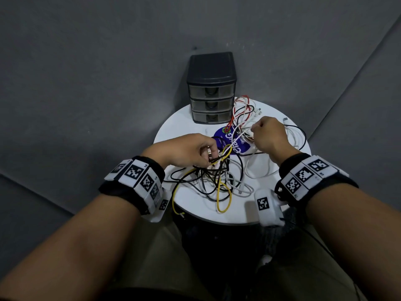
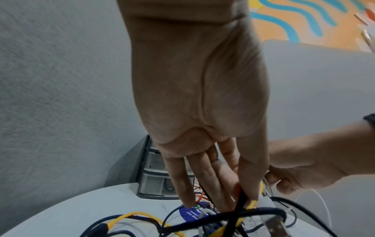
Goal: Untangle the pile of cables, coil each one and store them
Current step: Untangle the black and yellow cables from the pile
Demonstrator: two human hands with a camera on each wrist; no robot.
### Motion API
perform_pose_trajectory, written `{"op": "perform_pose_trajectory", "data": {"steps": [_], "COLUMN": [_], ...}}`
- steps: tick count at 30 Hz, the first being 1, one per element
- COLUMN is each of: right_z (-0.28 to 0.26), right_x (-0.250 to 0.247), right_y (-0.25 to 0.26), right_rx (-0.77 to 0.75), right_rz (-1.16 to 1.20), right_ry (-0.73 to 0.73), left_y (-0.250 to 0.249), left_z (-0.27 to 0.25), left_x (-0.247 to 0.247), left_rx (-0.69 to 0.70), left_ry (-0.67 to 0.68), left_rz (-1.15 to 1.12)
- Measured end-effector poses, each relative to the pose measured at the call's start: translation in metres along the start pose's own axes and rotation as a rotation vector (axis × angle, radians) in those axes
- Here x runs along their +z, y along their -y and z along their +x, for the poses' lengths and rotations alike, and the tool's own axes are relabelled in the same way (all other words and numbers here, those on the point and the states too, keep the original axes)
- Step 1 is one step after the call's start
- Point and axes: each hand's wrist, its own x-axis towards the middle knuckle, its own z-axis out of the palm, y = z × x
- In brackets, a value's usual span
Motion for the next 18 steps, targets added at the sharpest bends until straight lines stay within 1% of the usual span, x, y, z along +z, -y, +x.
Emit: {"op": "perform_pose_trajectory", "data": {"steps": [4, 9, 10, 13, 18], "right_z": [0.001, -0.005, -0.006, -0.004, 0.011], "right_x": [0.005, 0.015, 0.016, 0.013, 0.001], "right_y": [0.006, 0.021, 0.025, 0.035, 0.033], "right_rx": [-0.051, -0.186, -0.216, -0.28, -0.273], "right_rz": [0.002, 0.046, 0.07, 0.11, 0.103], "right_ry": [-0.007, 0.108, 0.101, 0.01, -0.063], "left_y": [0.001, -0.001, -0.002, -0.005, -0.01], "left_z": [0.001, 0.001, 0.001, 0.001, 0.002], "left_x": [-0.002, -0.003, -0.004, -0.007, -0.015], "left_rx": [0.012, 0.041, 0.046, 0.05, 0.058], "left_ry": [0.031, 0.024, 0.025, 0.026, 0.079], "left_rz": [0.004, 0.043, 0.047, 0.046, 0.057]}}
